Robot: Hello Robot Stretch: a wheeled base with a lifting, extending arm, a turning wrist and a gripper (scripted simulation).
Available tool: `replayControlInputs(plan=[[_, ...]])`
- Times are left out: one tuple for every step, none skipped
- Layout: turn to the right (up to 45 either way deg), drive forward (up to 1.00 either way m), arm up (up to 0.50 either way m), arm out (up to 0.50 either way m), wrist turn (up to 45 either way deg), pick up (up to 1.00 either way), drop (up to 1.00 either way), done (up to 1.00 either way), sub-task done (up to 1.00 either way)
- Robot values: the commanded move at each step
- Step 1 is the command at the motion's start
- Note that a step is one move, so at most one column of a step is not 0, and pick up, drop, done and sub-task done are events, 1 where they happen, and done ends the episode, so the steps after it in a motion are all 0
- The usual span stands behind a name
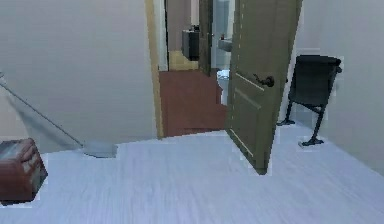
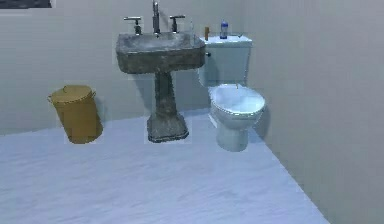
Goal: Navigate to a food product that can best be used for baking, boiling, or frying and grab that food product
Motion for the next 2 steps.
replayControlInputs(plan=[[45.0,0.0,0.0,0.0,0.0,0.0,0.0,0.0,0.0],[45.0,0.0,0.0,0.0,0.0,0.0,0.0,0.0,0.0]])
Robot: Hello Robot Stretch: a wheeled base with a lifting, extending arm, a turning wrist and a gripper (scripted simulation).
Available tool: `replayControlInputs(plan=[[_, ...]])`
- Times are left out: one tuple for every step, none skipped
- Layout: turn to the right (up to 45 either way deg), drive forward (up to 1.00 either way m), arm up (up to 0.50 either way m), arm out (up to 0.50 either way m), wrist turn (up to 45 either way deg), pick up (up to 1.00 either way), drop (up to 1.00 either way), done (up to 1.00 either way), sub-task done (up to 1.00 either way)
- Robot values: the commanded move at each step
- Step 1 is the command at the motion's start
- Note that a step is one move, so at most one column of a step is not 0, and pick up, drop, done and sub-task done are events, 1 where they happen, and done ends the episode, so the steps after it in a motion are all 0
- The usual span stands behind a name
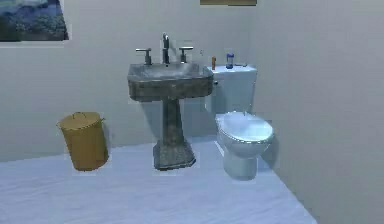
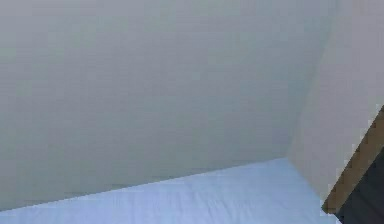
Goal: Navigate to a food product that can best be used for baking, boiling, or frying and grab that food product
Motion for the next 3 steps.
replayControlInputs(plan=[[30.0,0.0,0.0,0.0,0.0,0.0,0.0,0.0,0.0],[0.0,0.05,0.0,0.0,0.0,0.0,0.0,0.0,0.0],[-18.0,0.0,0.0,0.0,0.0,0.0,0.0,0.0,0.0]])
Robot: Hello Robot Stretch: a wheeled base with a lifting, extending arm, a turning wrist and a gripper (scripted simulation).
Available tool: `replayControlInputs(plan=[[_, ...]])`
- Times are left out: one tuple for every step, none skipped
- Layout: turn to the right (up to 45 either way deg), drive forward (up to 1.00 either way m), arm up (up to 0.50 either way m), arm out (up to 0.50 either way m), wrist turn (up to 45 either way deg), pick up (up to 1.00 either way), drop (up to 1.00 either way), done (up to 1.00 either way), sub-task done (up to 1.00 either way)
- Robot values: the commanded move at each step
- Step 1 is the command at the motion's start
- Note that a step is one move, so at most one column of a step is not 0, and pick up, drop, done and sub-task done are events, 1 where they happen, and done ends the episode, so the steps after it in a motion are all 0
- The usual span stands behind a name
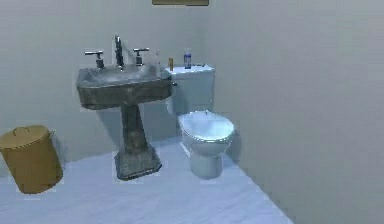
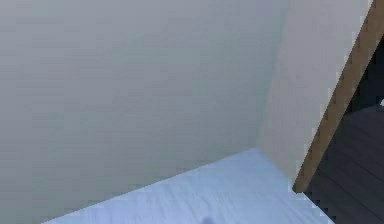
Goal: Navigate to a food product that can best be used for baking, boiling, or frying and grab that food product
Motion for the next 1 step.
replayControlInputs(plan=[[0.0,0.25,0.0,0.0,0.0,0.0,0.0,0.0,0.0]])
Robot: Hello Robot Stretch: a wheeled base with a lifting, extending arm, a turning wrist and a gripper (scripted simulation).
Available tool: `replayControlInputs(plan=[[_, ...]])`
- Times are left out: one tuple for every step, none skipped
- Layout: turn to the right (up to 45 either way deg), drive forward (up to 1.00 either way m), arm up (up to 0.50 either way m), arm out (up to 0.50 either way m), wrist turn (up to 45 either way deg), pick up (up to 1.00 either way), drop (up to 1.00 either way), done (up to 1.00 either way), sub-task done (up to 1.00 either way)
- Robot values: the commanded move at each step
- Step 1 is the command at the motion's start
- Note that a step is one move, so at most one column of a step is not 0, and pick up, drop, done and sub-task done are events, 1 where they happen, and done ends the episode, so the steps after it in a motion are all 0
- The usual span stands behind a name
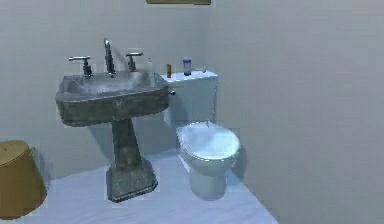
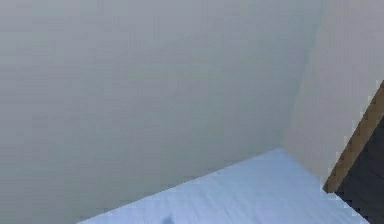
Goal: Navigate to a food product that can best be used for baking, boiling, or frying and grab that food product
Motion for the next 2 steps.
replayControlInputs(plan=[[-45.0,0.0,0.0,0.0,0.0,0.0,0.0,0.0,0.0],[-45.0,0.0,0.0,0.0,0.0,0.0,0.0,0.0,0.0]])
